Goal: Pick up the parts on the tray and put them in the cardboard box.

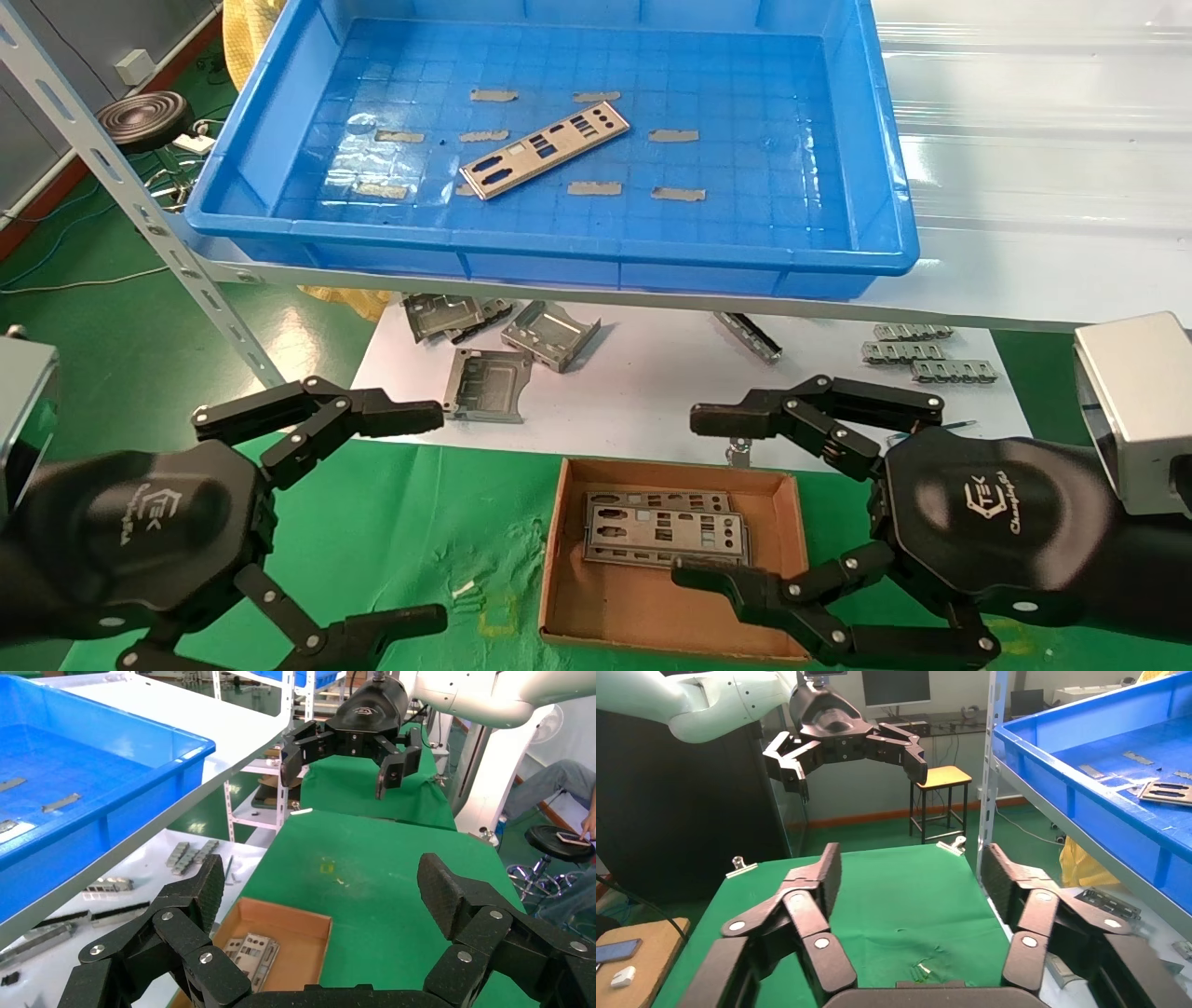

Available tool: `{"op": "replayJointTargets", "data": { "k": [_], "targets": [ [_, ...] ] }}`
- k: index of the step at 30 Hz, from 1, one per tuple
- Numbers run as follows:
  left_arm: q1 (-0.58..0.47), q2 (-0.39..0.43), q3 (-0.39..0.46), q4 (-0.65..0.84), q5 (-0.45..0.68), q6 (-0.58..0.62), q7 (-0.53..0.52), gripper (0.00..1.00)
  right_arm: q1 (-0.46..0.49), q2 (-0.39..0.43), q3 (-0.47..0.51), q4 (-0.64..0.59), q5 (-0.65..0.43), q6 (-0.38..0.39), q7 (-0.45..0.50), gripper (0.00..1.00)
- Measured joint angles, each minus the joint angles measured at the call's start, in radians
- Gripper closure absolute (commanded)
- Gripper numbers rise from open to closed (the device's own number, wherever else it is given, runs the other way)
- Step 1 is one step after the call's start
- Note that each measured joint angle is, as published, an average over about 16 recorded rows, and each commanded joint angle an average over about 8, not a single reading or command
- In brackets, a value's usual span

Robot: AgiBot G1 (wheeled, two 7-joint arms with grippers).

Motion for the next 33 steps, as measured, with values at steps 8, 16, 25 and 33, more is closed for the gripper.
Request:
{"op": "replayJointTargets", "data": {
  "k": [8,16,25,33],
  "targets": [
    [0.000,0.000,0.000,0.000,0.000,0.000,0.000,0.00,0.000,0.000,0.000,0.000,0.000,0.000,0.000,1.00],
    [0.000,0.000,0.000,0.000,0.000,0.000,0.000,0.00,0.000,0.000,0.000,0.000,0.000,0.000,0.000,1.00],
    [-0.012,0.002,0.002,-0.003,0.007,-0.001,-0.002,0.00,0.000,0.000,0.000,0.000,0.000,0.000,0.000,1.00],
    [-0.169,0.059,0.042,0.048,0.094,-0.006,-0.032,0.00,0.000,0.000,0.000,0.000,0.000,0.000,0.000,1.00]
  ]
}}
